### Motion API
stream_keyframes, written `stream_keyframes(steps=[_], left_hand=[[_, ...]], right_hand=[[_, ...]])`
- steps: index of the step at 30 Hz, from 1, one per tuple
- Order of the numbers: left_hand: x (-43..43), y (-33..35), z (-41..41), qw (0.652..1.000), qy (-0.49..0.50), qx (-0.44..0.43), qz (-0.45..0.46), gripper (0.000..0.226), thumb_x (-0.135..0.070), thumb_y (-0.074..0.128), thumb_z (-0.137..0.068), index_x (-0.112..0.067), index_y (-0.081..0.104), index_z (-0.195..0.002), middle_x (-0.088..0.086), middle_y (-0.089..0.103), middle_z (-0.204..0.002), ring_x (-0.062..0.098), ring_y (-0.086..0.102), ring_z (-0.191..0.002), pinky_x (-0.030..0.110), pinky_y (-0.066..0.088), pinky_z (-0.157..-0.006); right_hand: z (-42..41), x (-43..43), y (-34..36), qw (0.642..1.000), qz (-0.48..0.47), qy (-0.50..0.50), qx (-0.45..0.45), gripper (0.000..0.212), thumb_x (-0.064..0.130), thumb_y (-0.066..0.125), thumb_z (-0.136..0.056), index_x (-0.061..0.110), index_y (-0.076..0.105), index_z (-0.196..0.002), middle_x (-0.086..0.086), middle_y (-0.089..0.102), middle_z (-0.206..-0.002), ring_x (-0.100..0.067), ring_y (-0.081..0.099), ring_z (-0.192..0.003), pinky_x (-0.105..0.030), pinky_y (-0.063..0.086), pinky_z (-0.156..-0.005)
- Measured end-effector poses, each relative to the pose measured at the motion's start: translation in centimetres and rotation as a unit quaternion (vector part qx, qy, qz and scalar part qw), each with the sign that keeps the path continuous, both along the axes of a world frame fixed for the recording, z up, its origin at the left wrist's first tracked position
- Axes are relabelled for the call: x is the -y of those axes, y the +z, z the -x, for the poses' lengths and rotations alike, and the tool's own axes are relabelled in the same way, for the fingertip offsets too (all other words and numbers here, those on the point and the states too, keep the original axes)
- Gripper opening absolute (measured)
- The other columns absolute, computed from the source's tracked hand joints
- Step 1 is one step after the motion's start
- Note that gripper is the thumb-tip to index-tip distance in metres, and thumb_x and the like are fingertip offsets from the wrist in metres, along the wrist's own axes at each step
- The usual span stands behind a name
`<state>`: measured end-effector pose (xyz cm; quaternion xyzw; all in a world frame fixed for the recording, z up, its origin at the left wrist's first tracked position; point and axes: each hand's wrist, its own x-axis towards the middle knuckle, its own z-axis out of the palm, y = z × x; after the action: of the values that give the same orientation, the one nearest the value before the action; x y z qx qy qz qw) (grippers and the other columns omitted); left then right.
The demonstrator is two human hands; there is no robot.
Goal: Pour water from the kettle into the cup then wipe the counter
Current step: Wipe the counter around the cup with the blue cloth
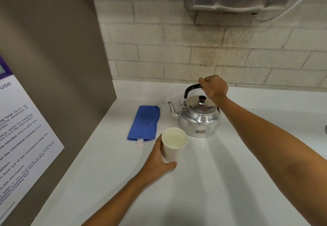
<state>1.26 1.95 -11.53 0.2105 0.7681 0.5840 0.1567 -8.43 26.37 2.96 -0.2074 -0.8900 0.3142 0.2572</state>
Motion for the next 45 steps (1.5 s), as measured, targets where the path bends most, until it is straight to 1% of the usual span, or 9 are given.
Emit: stream_keyframes(steps=[4,7,9,15,19,25,35,42,45], left_hand=[[2.2,0.6,0.6,1.0,-0.006,-0.002,0.02,0.088,0.0,0.066,-0.074,-0.031,0.016,-0.14,-0.018,0.029,-0.139,0.004,0.028,-0.132,0.026,0.028,-0.108],[3.8,1.9,1.8,0.998,0.029,-0.044,0.023,0.074,0.007,0.058,-0.079,-0.022,0.025,-0.139,-0.011,0.034,-0.14,0.007,0.033,-0.131,0.011,0.031,-0.1],[4.5,3.0,3.0,0.995,0.071,-0.067,0.018,0.062,0.005,0.055,-0.083,-0.017,0.034,-0.137,-0.005,0.039,-0.14,0.007,0.039,-0.126,0.006,0.036,-0.09],[4.9,4.1,7.1,0.98,0.131,-0.127,0.082,0.04,-0.002,0.049,-0.088,-0.011,0.048,-0.128,0.006,0.049,-0.137,0.019,0.043,-0.126,0.021,0.032,-0.098],[4.2,3.3,9.3,0.964,0.119,-0.171,0.163,0.038,-0.007,0.044,-0.092,-0.008,0.046,-0.13,0.013,0.044,-0.139,0.026,0.04,-0.128,0.029,0.031,-0.106],[2.5,2.0,12.6,0.904,0.08,-0.255,0.334,0.048,-0.025,0.035,-0.097,-0.008,0.025,-0.141,0.014,0.023,-0.152,0.029,0.024,-0.138,0.037,0.021,-0.113],[1.5,-0.8,12.4,0.826,0.018,-0.276,0.491,0.057,-0.04,0.023,-0.096,-0.018,0.002,-0.145,0.011,0.005,-0.156,0.031,0.002,-0.143,0.042,0.008,-0.117],[6.2,-1.9,7.5,0.849,-0.083,-0.325,0.408,0.052,-0.028,0.024,-0.097,-0.029,-0.002,-0.142,-0.006,-0.002,-0.156,0.014,-0.007,-0.143,0.03,-0.001,-0.116],[7.0,-0.8,8.7,0.873,-0.064,-0.273,0.398,0.052,-0.024,0.025,-0.097,-0.031,0.003,-0.144,-0.005,0.0,-0.156,0.012,-0.005,-0.143,0.031,0.001,-0.115]], right_hand=[[-1.0,0.4,-0.1,0.999,-0.042,0.009,-0.024,0.037,0.03,0.043,-0.092,0.007,0.063,-0.071,-0.012,0.068,-0.074,-0.028,0.057,-0.072,-0.028,0.038,-0.057],[-2.9,1.8,-1.0,0.99,-0.109,0.01,-0.087,0.029,0.028,0.046,-0.093,0.01,0.056,-0.113,-0.016,0.058,-0.114,-0.032,0.048,-0.111,-0.04,0.035,-0.095],[-5.0,3.3,-2.0,0.985,-0.095,0.001,-0.147,0.037,0.02,0.051,-0.088,0.009,0.047,-0.124,-0.016,0.049,-0.125,-0.031,0.04,-0.122,-0.04,0.027,-0.106],[-12.1,7.1,-7.3,0.995,-0.061,-0.034,-0.072,0.056,-0.003,0.057,-0.068,-0.005,0.043,-0.123,-0.025,0.047,-0.125,-0.04,0.041,-0.119,-0.046,0.031,-0.103],[-14.8,8.2,-11.1,0.987,-0.13,0.013,0.095,0.054,0.019,0.053,-0.085,0.004,0.033,-0.133,-0.016,0.036,-0.141,-0.033,0.028,-0.133,-0.043,0.025,-0.109],[-16.8,10.1,-15.4,0.95,-0.168,0.067,0.255,0.06,0.042,0.015,-0.097,0.011,-0.001,-0.146,-0.008,-0.001,-0.158,-0.024,-0.005,-0.145,-0.042,-0.002,-0.118],[-16.6,10.2,-16.3,0.946,-0.179,0.057,0.264,0.061,0.044,0.007,-0.095,0.013,-0.009,-0.145,-0.007,-0.008,-0.158,-0.021,-0.012,-0.144,-0.041,-0.009,-0.117],[-16.5,10.0,-16.3,0.945,-0.176,0.062,0.268,0.062,0.044,0.008,-0.095,0.011,-0.008,-0.145,-0.006,-0.008,-0.158,-0.02,-0.012,-0.144,-0.042,-0.007,-0.118],[-16.6,10.2,-16.2,0.946,-0.173,0.061,0.268,0.061,0.044,0.007,-0.095,0.012,-0.01,-0.144,-0.006,-0.009,-0.158,-0.02,-0.012,-0.144,-0.042,-0.008,-0.118]])
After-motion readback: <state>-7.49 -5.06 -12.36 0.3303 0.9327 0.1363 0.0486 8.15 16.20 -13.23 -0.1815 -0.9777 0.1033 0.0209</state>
